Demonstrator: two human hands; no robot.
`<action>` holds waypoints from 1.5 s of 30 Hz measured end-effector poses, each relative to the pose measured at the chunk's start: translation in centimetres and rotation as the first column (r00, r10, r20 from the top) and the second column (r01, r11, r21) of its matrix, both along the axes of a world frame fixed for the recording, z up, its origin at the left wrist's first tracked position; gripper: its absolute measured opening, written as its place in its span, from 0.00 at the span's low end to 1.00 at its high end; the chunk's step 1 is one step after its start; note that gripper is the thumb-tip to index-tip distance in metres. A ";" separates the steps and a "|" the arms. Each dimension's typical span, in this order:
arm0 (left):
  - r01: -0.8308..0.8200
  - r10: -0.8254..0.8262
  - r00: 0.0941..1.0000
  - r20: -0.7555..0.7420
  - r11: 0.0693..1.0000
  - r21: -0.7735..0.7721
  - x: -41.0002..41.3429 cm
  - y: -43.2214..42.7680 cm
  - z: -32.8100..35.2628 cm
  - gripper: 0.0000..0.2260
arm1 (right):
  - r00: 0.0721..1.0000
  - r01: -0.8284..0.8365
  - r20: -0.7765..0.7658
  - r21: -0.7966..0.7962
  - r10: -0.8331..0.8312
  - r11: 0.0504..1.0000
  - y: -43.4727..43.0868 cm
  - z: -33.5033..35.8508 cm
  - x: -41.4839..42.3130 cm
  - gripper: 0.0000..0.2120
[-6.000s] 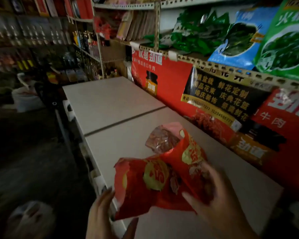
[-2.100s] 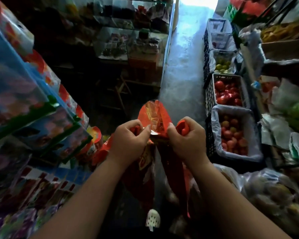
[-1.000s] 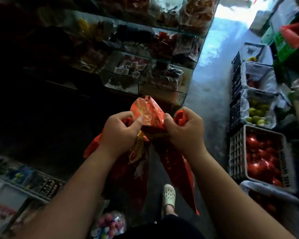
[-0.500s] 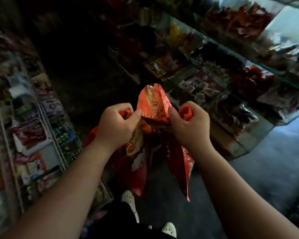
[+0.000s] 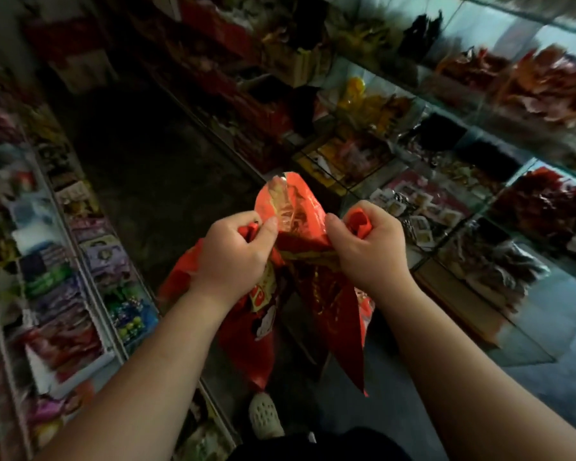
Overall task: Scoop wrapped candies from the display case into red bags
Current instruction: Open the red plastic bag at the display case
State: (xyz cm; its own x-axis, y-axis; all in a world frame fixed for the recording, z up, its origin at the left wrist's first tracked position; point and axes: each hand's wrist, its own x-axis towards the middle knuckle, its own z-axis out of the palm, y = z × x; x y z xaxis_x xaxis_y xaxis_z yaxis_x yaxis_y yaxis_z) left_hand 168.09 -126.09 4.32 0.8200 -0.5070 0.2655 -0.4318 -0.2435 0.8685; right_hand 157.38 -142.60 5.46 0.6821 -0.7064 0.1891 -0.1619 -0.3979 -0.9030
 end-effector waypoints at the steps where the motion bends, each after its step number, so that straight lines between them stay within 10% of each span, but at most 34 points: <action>1: 0.017 -0.017 1.000 0.002 1.000 -0.006 1.0 -0.8 0.0 0.22 | 1.000 0.009 0.007 -0.009 -0.009 1.000 -0.5 0.0 0.7 0.18; 31: 0.265 -0.260 0.962 -0.077 0.962 0.062 6.4 -42.2 1.2 0.17 | 0.959 0.189 0.175 0.187 -0.222 0.964 -36.4 -1.8 4.2 0.23; 45: 0.428 -0.422 0.898 -0.127 0.904 0.024 15.5 -51.5 -8.7 0.18 | 0.992 0.047 -0.127 0.243 -0.017 0.969 -44.8 -8.6 10.6 0.19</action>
